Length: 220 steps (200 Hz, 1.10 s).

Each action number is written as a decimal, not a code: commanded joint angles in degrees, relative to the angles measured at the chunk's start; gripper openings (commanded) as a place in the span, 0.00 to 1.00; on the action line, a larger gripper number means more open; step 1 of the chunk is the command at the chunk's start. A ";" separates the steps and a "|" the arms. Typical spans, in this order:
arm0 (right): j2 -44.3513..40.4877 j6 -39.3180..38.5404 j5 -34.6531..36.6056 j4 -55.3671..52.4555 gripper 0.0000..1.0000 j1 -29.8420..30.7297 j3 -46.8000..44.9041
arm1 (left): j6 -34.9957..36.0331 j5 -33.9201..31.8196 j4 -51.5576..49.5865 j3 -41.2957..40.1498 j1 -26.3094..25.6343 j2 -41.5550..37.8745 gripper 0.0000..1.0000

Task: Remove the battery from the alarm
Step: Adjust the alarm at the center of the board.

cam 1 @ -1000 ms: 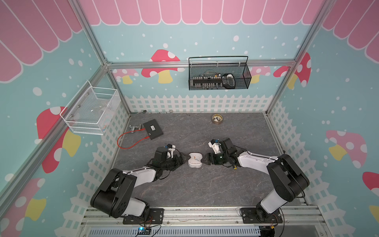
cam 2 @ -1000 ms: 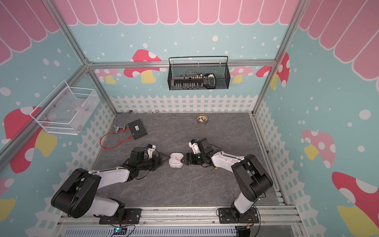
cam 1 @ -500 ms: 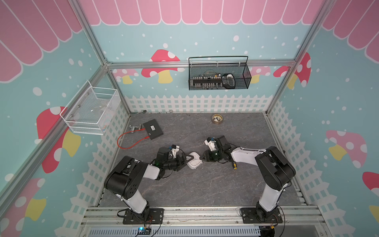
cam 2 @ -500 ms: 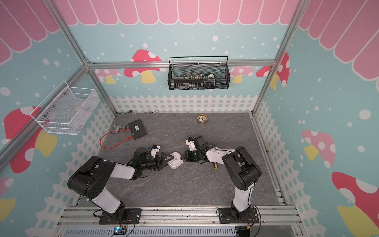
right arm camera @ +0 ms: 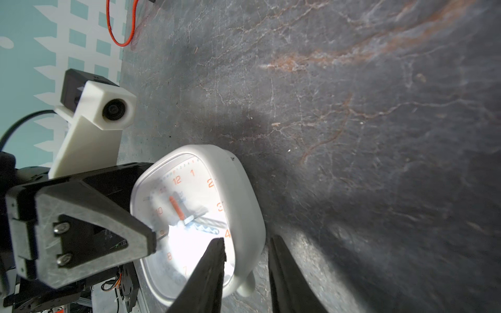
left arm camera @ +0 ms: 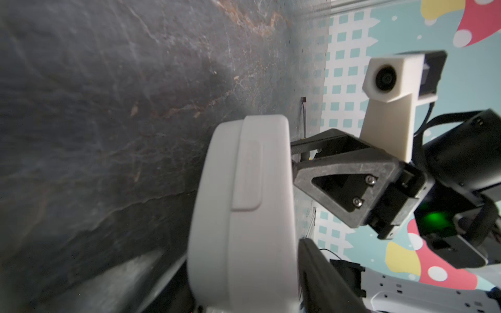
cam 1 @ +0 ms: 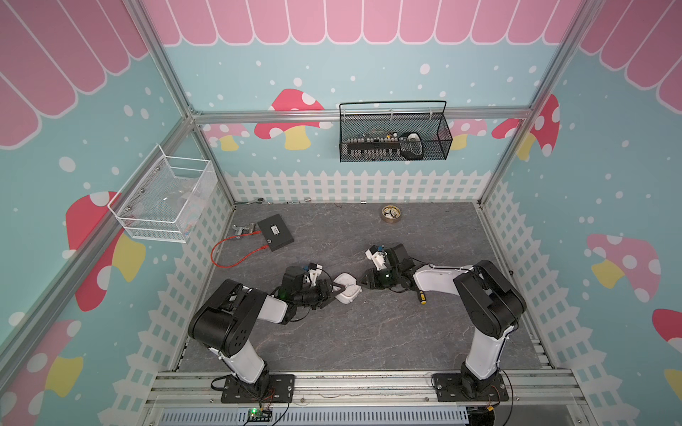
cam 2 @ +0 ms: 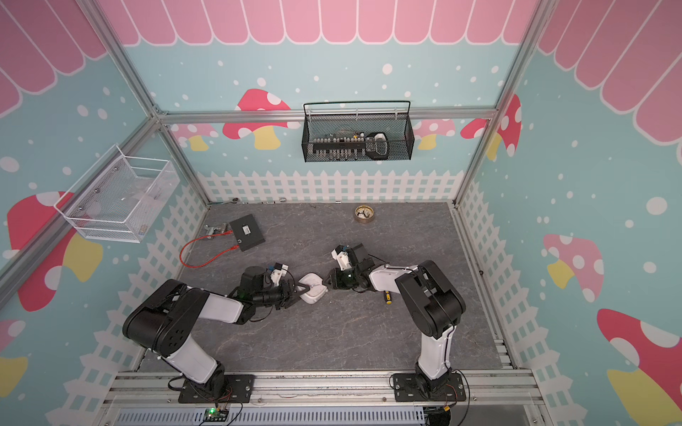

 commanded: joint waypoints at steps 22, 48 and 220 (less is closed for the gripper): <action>-2.04 0.40 3.16 -3.67 0.51 0.33 -2.07 | 5.56 -3.50 -9.33 3.77 -0.18 -5.59 0.16; -14.73 -0.03 12.81 -10.82 0.65 0.10 -2.85 | 15.05 -16.87 -29.11 11.87 -3.20 -13.83 0.00; -50.50 -11.02 40.74 -45.23 0.68 -8.04 4.25 | 4.64 -109.44 -114.99 62.65 -47.02 30.86 0.00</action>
